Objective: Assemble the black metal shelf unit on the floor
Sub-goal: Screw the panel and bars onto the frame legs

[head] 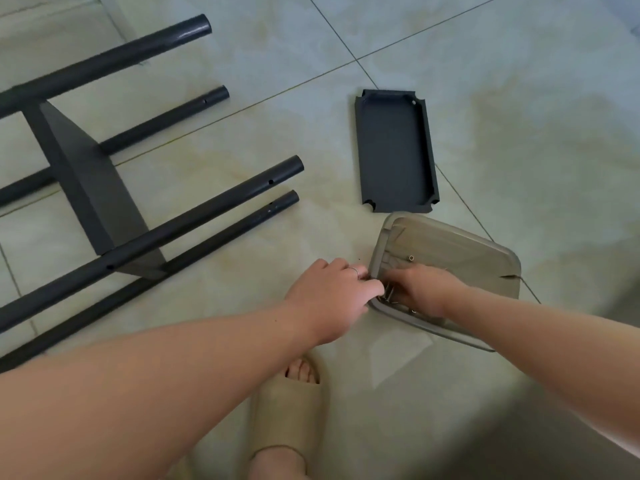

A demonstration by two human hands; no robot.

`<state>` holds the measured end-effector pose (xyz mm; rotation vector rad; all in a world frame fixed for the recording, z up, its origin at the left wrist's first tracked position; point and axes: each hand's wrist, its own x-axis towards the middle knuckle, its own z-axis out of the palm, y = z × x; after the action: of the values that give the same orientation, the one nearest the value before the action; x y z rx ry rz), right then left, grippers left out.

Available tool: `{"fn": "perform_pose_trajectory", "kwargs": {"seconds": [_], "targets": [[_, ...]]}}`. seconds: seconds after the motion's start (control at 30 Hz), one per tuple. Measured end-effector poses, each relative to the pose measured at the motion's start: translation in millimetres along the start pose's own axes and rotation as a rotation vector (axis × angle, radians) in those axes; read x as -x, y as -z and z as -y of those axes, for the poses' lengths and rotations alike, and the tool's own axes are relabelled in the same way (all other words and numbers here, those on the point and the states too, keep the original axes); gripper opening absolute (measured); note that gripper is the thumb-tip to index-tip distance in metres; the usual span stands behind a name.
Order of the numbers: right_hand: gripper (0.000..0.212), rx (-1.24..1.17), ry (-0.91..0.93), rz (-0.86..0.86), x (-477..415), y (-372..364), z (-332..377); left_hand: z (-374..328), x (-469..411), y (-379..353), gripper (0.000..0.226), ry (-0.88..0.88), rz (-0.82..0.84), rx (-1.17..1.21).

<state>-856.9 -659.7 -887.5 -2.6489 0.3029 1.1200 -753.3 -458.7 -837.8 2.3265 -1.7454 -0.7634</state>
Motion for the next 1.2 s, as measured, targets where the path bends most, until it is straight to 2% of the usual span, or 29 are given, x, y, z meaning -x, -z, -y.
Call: {"fn": "perform_pose_trajectory", "kwargs": {"seconds": [0.3,0.47,0.57,0.67,0.8,0.93,1.13,1.2], "targets": [[0.036,0.176,0.016,0.021,-17,-6,-6,3,-5,-5,0.025,-0.010,-0.105,0.018],[0.018,0.067,-0.050,-0.053,-6,6,-12,5,-3,-5,0.034,-0.006,-0.109,0.009],[0.015,-0.067,-0.082,-0.161,12,26,-9,11,6,2,0.047,-0.021,-0.095,0.012],[0.012,-0.168,-0.073,-0.298,32,51,5,22,22,15,0.048,0.014,-0.101,-0.034],[0.005,-0.302,-0.013,-0.458,53,86,45,47,53,43,0.043,0.106,-0.156,-0.056],[0.030,-0.469,0.108,-0.490,65,114,107,77,95,73,0.037,0.226,-0.253,-0.003],[0.004,-0.509,0.260,-0.489,57,140,212,119,162,89,0.027,0.453,-0.575,0.198],[0.004,-0.504,0.299,-0.475,49,144,245,133,180,87,0.025,0.547,-0.668,0.248]]}}
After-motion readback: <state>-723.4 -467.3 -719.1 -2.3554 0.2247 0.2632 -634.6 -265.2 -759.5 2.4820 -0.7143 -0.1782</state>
